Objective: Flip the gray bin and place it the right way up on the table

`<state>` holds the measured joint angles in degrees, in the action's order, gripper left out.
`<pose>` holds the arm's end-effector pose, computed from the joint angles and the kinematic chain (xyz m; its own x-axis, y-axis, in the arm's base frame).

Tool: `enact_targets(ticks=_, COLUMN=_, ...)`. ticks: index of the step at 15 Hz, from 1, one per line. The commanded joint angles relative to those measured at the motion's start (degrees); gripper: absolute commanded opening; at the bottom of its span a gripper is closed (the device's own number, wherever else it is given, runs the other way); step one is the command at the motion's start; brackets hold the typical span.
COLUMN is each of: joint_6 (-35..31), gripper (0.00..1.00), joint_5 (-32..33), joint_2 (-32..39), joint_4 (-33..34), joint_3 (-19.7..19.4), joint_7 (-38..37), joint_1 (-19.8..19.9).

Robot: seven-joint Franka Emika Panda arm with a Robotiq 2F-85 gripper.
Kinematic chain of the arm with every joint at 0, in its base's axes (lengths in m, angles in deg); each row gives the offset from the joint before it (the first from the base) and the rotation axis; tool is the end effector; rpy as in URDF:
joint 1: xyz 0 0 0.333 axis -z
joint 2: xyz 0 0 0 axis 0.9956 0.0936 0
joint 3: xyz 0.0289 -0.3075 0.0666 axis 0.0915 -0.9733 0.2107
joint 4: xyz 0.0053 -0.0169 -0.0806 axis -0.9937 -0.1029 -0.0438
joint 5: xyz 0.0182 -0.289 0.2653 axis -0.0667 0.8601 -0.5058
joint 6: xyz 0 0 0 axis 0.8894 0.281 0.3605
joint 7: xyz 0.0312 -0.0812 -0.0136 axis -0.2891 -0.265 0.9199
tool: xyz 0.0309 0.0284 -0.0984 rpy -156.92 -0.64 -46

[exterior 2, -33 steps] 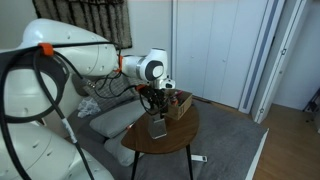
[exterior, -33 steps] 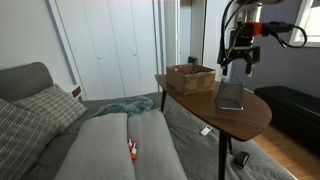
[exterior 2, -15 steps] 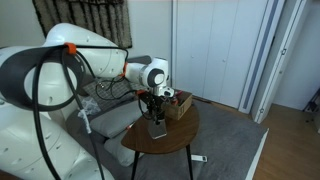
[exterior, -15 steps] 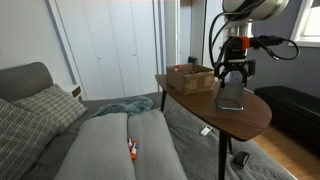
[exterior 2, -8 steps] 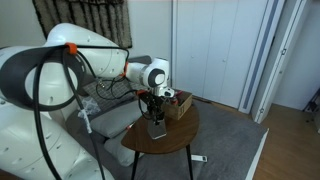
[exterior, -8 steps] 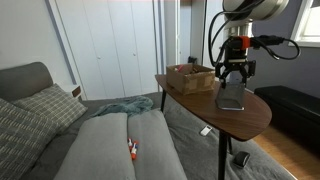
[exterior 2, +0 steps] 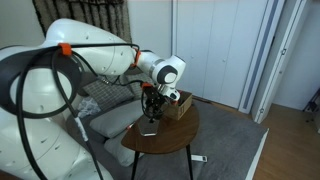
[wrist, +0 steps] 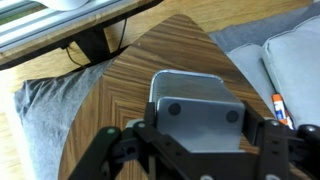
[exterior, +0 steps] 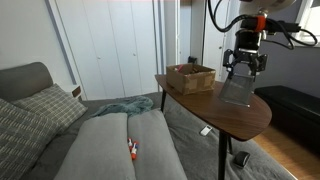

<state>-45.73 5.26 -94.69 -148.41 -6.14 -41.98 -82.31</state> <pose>0.4211 -0.0155 0.4566 0.8303 -0.3764 -0.4110 -0.4737 -0.8652 -0.1644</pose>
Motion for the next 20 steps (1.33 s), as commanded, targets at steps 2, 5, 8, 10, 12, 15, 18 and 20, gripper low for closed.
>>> enact_targets(ticks=2, joint_6=8.5, gripper=0.55, joint_5=-8.3, joint_2=3.9, joint_4=2.9, joint_3=-4.2, joint_7=4.4, joint_1=2.8)
enact_targets(ticks=5, joint_6=11.6, gripper=0.55, joint_5=-12.7, joint_2=7.3, joint_4=3.0, joint_3=-5.6, joint_7=2.8, joint_1=4.4)
enact_targets(ticks=8, joint_6=13.8, gripper=0.55, joint_5=-18.0, joint_2=11.0, joint_4=3.1, joint_3=-6.5, joint_7=1.5, joint_1=5.7)
enact_targets(ticks=10, joint_6=14.6, gripper=0.55, joint_5=-21.5, joint_2=13.1, joint_4=3.0, joint_3=-7.0, joint_7=0.5, joint_1=6.4)
enact_targets(ticks=12, joint_6=14.7, gripper=0.55, joint_5=-23.8, joint_2=14.9, joint_4=2.8, joint_3=-7.3, joint_7=-0.3, joint_1=7.1)
enact_targets(ticks=15, joint_6=14.4, gripper=0.55, joint_5=-26.2, joint_2=17.1, joint_4=2.6, joint_3=-7.6, joint_7=-1.1, joint_1=7.8)
enact_targets(ticks=18, joint_6=14.6, gripper=0.55, joint_5=-28.2, joint_2=18.5, joint_4=2.6, joint_3=-8.3, joint_7=-2.0, joint_1=8.6)
enact_targets(ticks=20, joint_6=13.9, gripper=0.55, joint_5=-28.3, joint_2=19.0, joint_4=2.4, joint_3=-8.6, joint_7=-3.0, joint_1=9.0)
